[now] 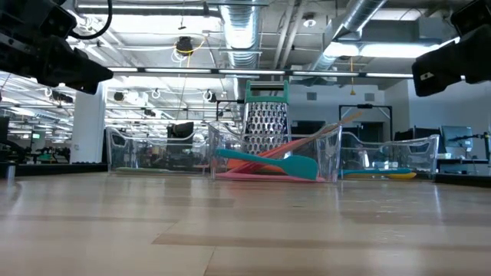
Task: Pick & Place Kitchen Items
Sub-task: Return to Home Position
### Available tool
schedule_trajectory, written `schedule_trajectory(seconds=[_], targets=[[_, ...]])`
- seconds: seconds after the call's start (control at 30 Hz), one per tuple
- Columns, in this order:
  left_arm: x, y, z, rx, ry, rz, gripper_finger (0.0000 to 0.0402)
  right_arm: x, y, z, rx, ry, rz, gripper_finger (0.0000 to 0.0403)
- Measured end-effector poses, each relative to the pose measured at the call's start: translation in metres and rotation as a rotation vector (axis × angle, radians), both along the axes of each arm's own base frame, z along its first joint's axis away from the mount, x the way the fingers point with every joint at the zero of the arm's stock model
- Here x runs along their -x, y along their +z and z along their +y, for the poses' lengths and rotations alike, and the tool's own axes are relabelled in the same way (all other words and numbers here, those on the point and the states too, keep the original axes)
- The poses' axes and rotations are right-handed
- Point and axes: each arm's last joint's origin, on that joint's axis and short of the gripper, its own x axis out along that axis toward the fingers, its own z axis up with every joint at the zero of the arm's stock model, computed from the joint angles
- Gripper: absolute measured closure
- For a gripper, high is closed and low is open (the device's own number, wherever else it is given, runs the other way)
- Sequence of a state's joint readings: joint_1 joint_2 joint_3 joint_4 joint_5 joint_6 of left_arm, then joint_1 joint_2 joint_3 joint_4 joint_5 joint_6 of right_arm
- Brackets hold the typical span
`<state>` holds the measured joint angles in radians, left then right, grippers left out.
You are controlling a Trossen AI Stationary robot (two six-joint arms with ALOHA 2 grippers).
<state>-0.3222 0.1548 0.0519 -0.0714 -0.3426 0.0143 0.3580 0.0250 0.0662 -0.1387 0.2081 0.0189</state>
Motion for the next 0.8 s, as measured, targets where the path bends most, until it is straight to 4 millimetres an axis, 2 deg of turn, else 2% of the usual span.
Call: schedule_trajectory(seconds=[0.8], targets=[[-0.0005,0.0008,-0.0002,0.003,0.001,-0.008,0.0400,0.0000,-0.0003,0.0000,0.001,-0.002,0.002,0.0393]])
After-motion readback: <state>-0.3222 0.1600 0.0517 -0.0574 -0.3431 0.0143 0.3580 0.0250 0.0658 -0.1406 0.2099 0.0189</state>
